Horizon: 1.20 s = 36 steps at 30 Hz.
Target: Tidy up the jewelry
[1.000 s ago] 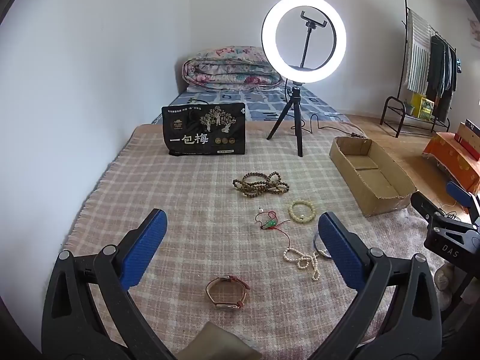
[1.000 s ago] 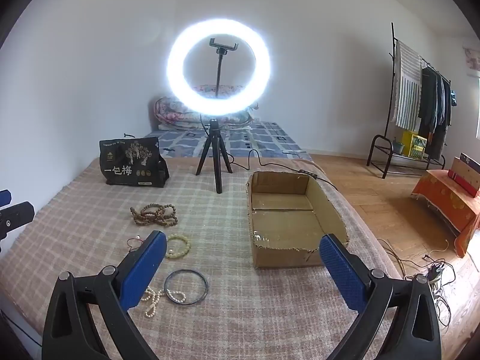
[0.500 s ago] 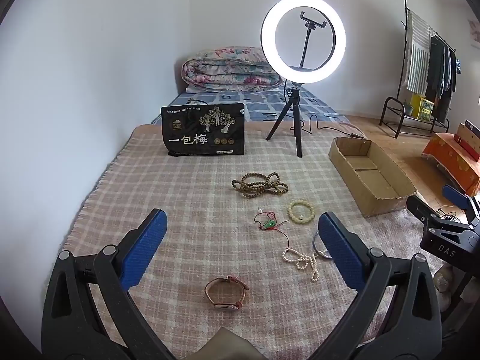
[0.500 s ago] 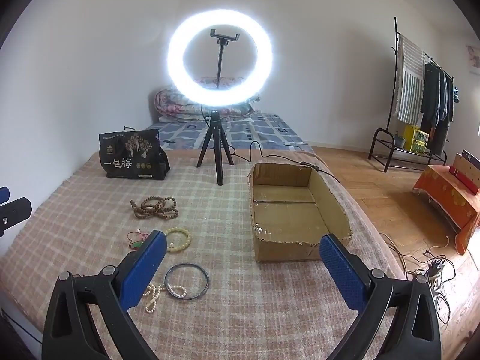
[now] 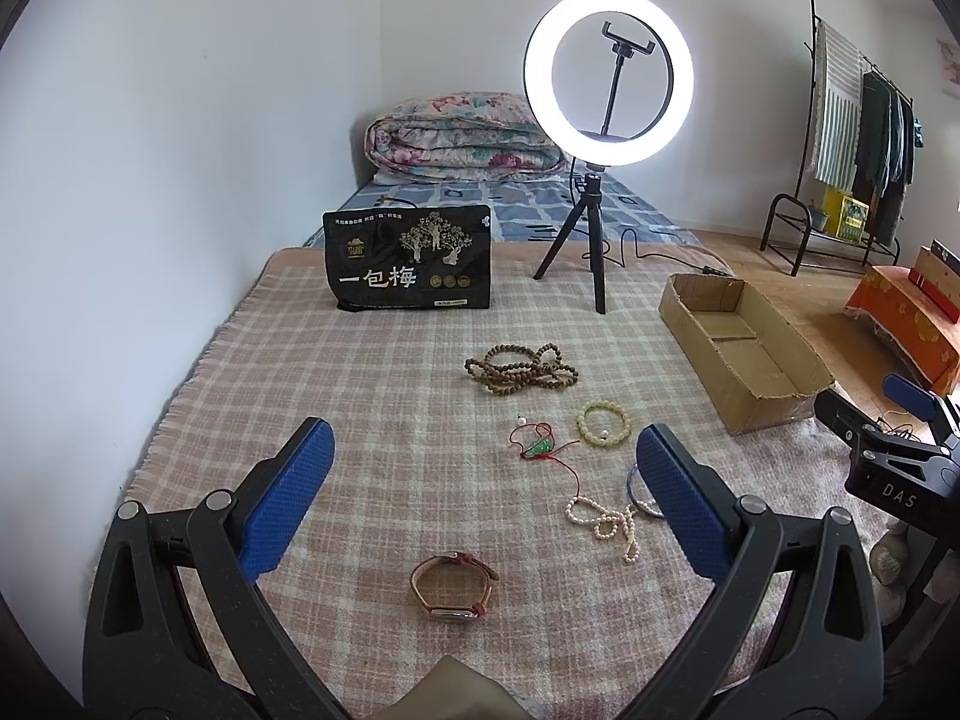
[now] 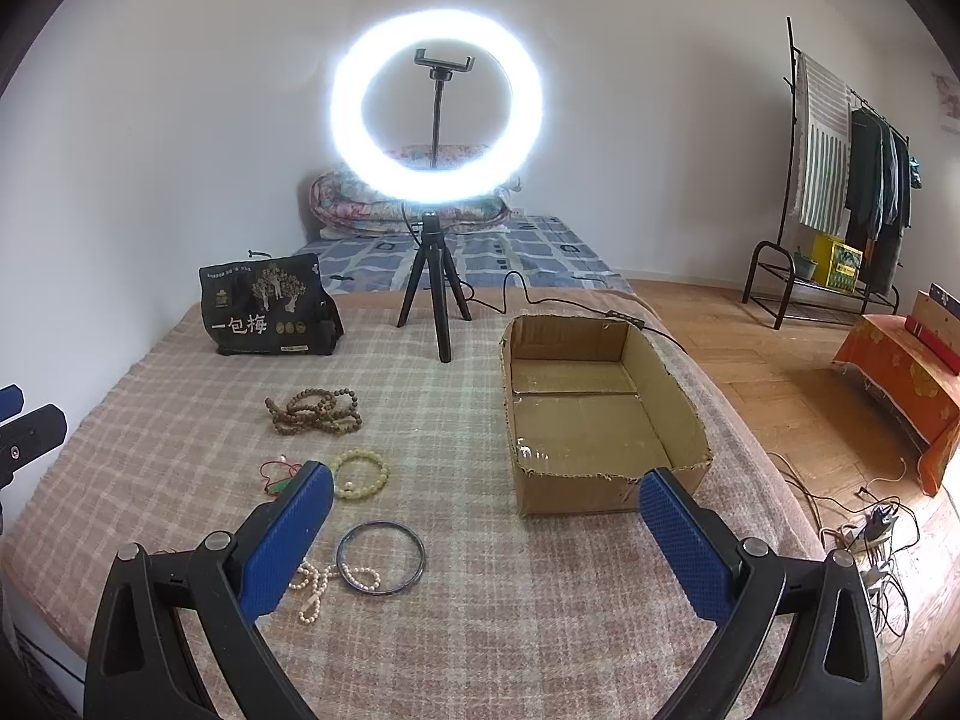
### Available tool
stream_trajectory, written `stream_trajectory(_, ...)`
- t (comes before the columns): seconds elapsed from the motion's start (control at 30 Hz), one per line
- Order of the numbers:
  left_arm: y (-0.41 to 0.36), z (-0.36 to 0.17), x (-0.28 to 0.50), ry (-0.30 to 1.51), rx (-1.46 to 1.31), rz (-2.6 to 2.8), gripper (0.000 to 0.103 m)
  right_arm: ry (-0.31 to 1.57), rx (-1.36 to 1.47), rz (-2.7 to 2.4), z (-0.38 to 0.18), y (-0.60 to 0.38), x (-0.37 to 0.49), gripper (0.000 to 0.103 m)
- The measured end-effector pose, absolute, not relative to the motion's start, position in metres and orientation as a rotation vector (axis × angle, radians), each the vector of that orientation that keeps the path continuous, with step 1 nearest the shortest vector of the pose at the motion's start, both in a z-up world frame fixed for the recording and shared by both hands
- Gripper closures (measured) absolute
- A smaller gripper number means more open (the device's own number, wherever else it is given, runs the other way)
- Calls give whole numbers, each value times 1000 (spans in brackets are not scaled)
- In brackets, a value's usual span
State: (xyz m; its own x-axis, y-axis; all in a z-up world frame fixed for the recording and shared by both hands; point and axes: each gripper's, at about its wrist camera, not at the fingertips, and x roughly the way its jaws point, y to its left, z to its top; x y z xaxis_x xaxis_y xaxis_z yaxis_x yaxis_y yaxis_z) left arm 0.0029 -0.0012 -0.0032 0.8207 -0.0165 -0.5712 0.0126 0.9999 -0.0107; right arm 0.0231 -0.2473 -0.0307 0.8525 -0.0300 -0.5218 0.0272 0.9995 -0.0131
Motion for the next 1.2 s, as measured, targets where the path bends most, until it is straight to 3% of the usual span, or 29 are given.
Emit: stream_trajectory(1.2,1,-1,1,604,-15,-17,0,572,28,-16,-32,-249,24,0)
